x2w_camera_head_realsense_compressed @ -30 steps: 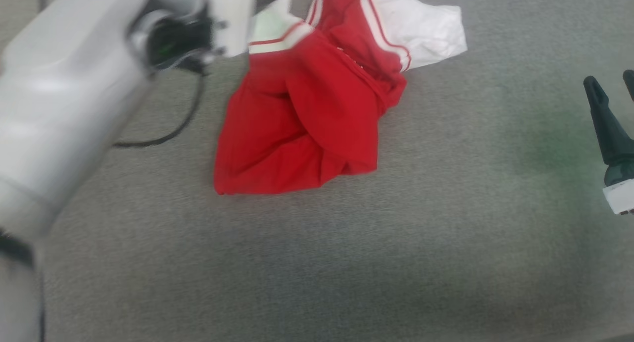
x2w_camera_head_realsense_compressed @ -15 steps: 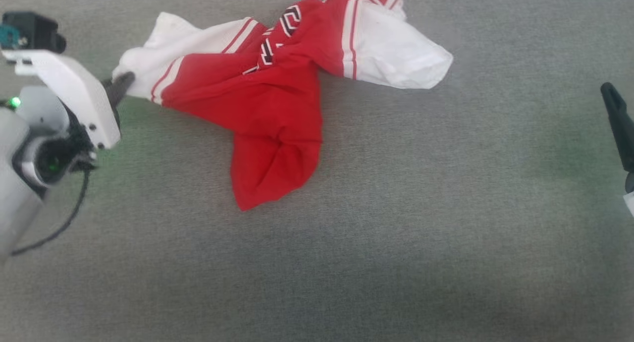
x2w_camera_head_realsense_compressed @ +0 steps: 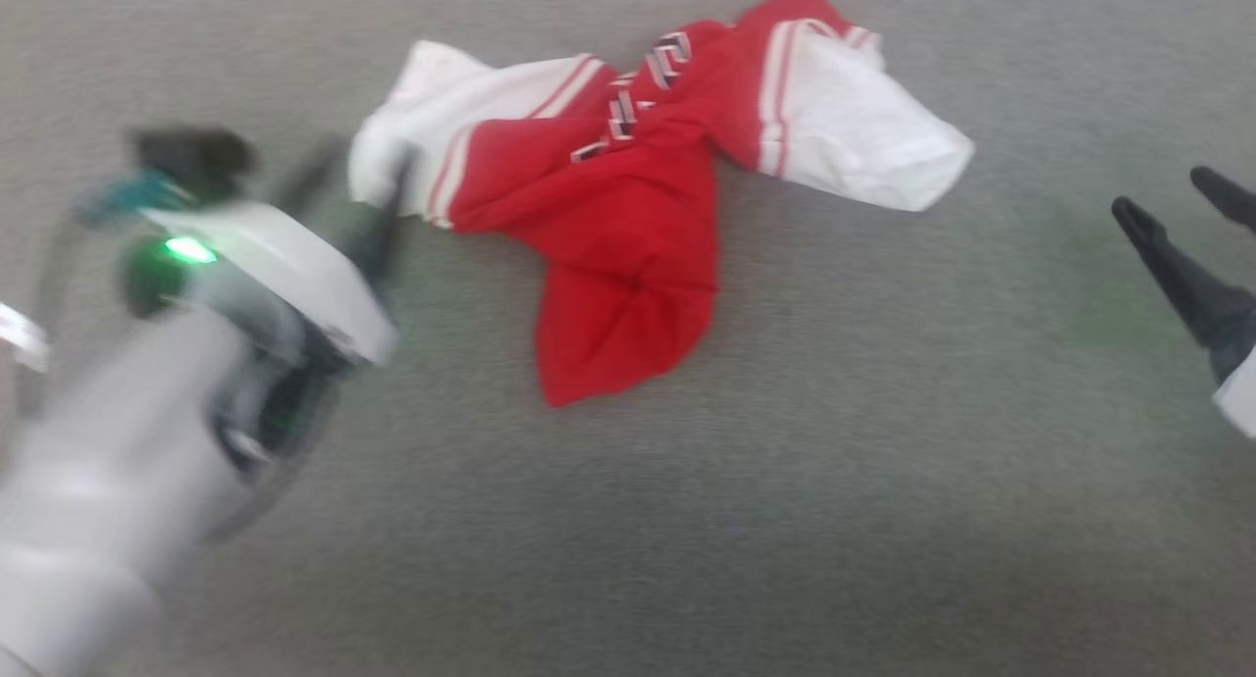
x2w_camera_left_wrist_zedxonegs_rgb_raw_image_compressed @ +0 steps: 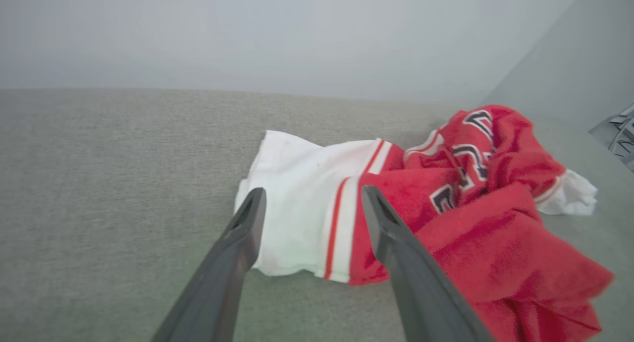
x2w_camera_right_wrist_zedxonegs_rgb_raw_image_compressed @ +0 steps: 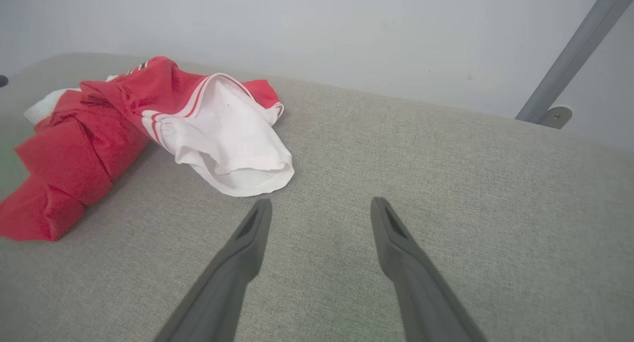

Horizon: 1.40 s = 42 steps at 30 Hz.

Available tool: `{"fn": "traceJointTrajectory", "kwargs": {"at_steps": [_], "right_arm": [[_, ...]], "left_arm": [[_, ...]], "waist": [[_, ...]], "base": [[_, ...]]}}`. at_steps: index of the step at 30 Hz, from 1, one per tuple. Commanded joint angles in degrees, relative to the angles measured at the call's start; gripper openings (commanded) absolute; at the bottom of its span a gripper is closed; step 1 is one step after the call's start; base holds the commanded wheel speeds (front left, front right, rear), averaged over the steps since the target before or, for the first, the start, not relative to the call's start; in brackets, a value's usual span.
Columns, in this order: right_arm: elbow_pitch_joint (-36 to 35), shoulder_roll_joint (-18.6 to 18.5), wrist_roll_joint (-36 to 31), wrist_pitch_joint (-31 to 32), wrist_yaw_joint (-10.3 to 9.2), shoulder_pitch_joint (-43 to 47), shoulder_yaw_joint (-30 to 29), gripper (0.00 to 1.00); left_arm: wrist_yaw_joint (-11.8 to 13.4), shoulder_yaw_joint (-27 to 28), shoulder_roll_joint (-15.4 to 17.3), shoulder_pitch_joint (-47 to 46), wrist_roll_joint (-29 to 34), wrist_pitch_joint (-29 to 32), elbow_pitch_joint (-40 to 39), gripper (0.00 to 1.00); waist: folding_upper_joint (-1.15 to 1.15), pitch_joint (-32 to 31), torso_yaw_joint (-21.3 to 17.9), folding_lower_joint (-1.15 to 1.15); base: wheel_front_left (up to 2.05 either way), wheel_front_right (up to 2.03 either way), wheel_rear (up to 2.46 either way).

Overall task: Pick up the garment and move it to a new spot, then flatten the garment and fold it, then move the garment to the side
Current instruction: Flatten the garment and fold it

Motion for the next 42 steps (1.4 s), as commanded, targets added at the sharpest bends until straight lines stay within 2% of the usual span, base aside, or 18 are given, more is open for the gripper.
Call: {"fn": "traceJointTrajectory", "kwargs": {"at_steps": [1, 4, 7, 11, 14, 19, 25, 26, 27, 28, 34, 42], "right_arm": [[0.1, -1.6, 1.1, 3.0, 0.01, -2.8, 1.7, 1.00], [1.6, -4.0, 2.8, 8.3, 0.01, -7.7, 4.7, 1.00], [4.2, -6.2, 4.2, 13.5, 0.01, -13.0, 8.1, 1.00], [8.6, -8.2, 5.8, 21.6, 0.01, -19.3, 13.8, 1.00], [12.5, -8.3, 7.7, 26.4, 0.01, -22.9, 17.0, 1.00], [16.7, -10.7, 7.0, 32.2, 0.01, -26.9, 23.6, 1.00], [18.2, -12.1, 6.5, 35.6, 0.01, -28.7, 30.0, 1.00], [18.3, -11.9, 7.2, 35.8, 0.01, -28.8, 31.0, 0.57], [18.5, -11.9, 7.5, 36.1, 0.01, -28.9, 31.9, 0.20], [18.0, -12.1, 7.3, 36.2, 0.01, -29.3, 33.1, 0.00], [18.9, -15.5, 7.3, 32.0, -0.07, -31.3, 35.8, 0.00], [18.6, -25.3, 9.2, 24.7, -0.05, -30.1, 35.8, 0.00]], "left_arm": [[2.0, -0.1, -1.4, 2.4, 2.5, -2.1, -2.6, 1.00], [5.5, 2.2, -5.4, 5.7, 7.3, -3.3, -7.7, 1.00], [8.9, 9.3, -10.7, 11.4, 15.9, -3.3, -14.1, 1.00], [11.1, 16.9, -17.4, 20.2, 28.6, -3.3, -20.9, 1.00], [10.4, 19.5, -21.5, 26.3, 35.8, -3.3, -23.0, 1.00], [8.0, 23.7, -26.6, 31.7, 43.0, -3.4, -25.3, 1.00], [4.8, 27.8, -29.0, 34.5, 46.7, -3.4, -26.8, 1.00], [4.1, 28.5, -29.5, 34.9, 46.9, -3.4, -27.0, 1.00], [3.5, 29.0, -29.9, 35.2, 47.5, -3.4, -26.9, 1.00], [3.1, 29.6, -30.0, 35.3, 48.0, -3.4, -26.9, 1.00], [0.6, 32.3, -31.7, 36.1, 50.1, -3.4, -27.0, 1.00], [-1.3, 34.3, -32.5, 36.3, 52.7, -3.4, -27.9, 1.00]], "waist": [[0.00, -0.8, 3.6, 0.00], [0.00, -0.5, 7.0, 0.00], [0.00, 0.2, 10.5, 0.00], [0.00, 1.1, 14.4, 0.00], [0.00, 1.9, 16.8, 0.00], [0.00, 3.1, 19.7, 0.00], [0.00, 3.5, 20.9, 0.00], [0.00, 3.6, 20.9, 0.00], [0.00, 3.6, 20.9, 0.00], [0.00, 3.7, 20.8, 0.00], [0.00, 4.0, 19.1, 0.00], [0.00, 4.9, 17.3, 0.00]], "base": [[0.00, 0.00, 0.00], [0.00, 0.00, 0.00], [0.00, 0.00, 0.00], [0.00, 0.00, 0.00], [0.00, 0.00, 0.00], [0.00, 0.00, 0.00], [0.00, 0.00, 0.00], [0.00, 0.00, 0.00], [0.00, 0.00, 0.00], [0.00, 0.00, 0.00], [0.00, 0.00, 0.00], [0.00, 0.00, 0.00]]}}
